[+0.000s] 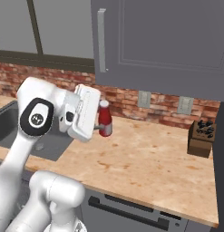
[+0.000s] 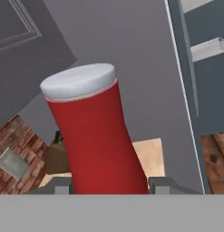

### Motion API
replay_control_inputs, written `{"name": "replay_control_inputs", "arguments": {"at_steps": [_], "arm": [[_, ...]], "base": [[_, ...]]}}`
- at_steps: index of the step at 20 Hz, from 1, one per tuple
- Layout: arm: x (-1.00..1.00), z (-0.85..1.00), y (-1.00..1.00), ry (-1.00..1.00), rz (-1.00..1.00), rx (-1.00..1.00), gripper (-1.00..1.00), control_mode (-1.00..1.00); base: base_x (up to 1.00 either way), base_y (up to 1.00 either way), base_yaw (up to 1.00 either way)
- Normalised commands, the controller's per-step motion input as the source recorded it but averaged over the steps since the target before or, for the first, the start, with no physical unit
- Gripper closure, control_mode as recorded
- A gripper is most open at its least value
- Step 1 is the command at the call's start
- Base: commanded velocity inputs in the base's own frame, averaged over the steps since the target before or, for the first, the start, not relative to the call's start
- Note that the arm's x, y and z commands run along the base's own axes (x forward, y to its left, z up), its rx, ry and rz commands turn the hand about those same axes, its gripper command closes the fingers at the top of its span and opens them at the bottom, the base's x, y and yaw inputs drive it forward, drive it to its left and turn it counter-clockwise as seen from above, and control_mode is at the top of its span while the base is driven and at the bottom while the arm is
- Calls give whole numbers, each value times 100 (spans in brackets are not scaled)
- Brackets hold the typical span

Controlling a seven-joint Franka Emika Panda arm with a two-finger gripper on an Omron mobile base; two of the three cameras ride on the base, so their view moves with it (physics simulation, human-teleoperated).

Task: Place the ketchup and ketchup from the counter to the top shelf of the fridge. If the existing items in the fridge are on the top shelf, move them to other shelves.

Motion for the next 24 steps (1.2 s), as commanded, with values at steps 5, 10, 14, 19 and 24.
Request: {"name": "replay_control_inputs", "arguments": {"at_steps": [5,10,14,19,24], "arm": [[-4,0,18,-1,9,0,100,-100],[-10,0,0,0,1,0,100,-100],[-56,0,10,0,9,0,100,-100],[-59,9,27,0,21,0,100,-100],[-29,5,33,0,20,0,100,-100]], "base": [[0,0,0],[0,0,0],[0,0,0],[0,0,0],[0,0,0]]}}
